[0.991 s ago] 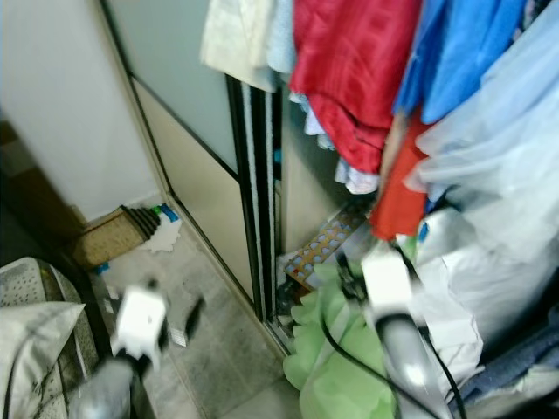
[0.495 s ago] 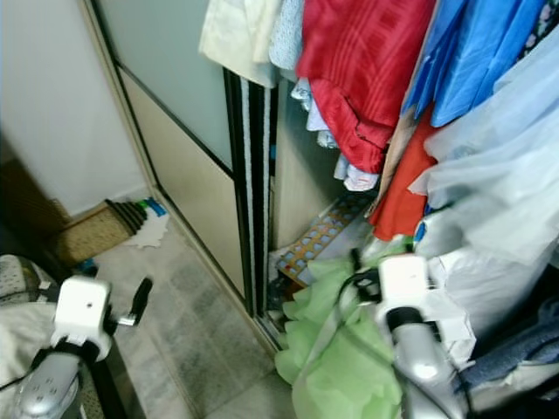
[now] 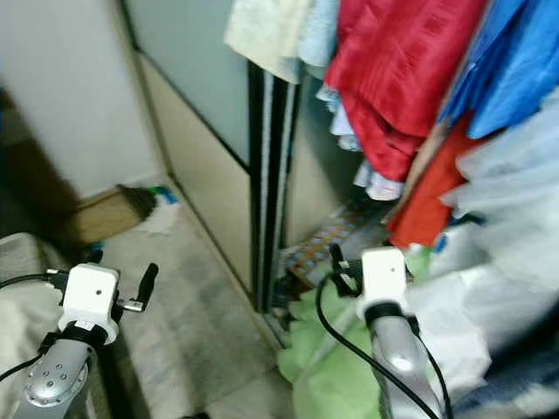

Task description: Clean up the room

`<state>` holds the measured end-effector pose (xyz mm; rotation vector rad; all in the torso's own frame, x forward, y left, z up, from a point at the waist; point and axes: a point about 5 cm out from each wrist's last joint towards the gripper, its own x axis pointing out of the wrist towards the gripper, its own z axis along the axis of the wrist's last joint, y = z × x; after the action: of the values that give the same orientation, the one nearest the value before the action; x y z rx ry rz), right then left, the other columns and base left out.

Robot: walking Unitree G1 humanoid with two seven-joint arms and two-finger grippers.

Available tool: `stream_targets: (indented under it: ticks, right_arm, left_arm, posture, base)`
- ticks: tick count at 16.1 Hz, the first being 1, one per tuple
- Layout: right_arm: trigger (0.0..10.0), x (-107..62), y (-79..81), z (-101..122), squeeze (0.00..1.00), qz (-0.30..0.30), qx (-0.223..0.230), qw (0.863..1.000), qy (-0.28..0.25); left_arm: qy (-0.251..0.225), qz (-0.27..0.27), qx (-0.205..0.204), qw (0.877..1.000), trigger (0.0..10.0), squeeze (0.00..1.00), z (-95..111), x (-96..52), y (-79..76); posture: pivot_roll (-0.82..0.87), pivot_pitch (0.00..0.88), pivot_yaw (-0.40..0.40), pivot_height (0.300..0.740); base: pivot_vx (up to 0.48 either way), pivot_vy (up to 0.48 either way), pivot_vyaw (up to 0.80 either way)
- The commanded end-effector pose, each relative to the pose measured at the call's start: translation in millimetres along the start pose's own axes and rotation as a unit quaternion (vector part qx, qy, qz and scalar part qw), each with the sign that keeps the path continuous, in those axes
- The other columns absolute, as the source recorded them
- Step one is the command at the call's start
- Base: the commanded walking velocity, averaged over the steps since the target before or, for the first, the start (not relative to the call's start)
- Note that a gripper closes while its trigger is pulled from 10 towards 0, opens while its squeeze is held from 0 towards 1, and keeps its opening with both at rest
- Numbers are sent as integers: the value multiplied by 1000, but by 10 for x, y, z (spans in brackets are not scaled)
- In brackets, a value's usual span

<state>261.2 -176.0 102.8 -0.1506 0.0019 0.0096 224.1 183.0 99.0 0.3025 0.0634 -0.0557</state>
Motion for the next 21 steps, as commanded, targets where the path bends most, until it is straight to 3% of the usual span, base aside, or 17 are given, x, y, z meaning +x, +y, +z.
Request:
stream_targets:
  ticks: [1, 4, 5, 7, 9, 11, 13, 16, 21]
  right_arm:
    - [10000, 14, -10, -28, 0, -18, 8, 1000, 4]
    - [10000, 44, 9, -18, 0, -32, 16, 999, -8]
    - [10000, 60, 1, -20, 0, -38, 29, 999, -8]
    - [10000, 95, -5, 1, 0, -36, 13, 999, -3]
    - [10000, 101, -10, -8, 0, -22, -24, 999, -1]
    - [10000, 79, 44, 18, 0, 32, -24, 999, -19]
    - [10000, 116, -13, 4, 0, 12, -40, 999, -12]
    - [10000, 170, -93, 19, 0, -18, -4, 1000, -15]
    - [10000, 123, -36, 26, 0, -5, -5, 1000, -23]
  left_arm:
    - [0, -7, 5, 1000, 10000, 0, -15, 34, -21]
    - [-4, 15, 20, 1000, 10000, 0, -17, 116, 5]
    - [-7, 18, 13, 1000, 10000, 0, 5, 160, 9]
    - [-11, 45, -7, 999, 10000, 0, 33, 203, 47]
    - [-4, 57, -19, 998, 10000, 0, 3, 127, 15]
    - [15, 60, -19, 998, 10000, 0, -77, 27, -14]
    - [29, 65, -23, 997, 10000, 0, -131, 13, -32]
    - [21, 42, -18, 999, 10000, 0, -98, 132, -64]
    - [6, 38, -17, 999, 10000, 0, -40, 194, -50]
  posture:
    - [38, 60, 1, 740]
    - [46, 25, 31, 740]
    - [39, 21, 34, 740]
    - [22, 34, 12, 740]
    - [27, 54, -35, 740]
    - [30, 59, -54, 740]
    - [34, 50, -58, 740]
    - [28, 51, -29, 740]
    - [19, 66, -28, 740]
  base:
    - [0, 0, 800]
    - [0, 0, 717]
    - [0, 0, 0]
    - [0, 0, 0]
    - [0, 0, 0]
    - [0, 0, 0]
    - [0, 0, 0]
    - [0, 0, 0]
    - [0, 0, 0]
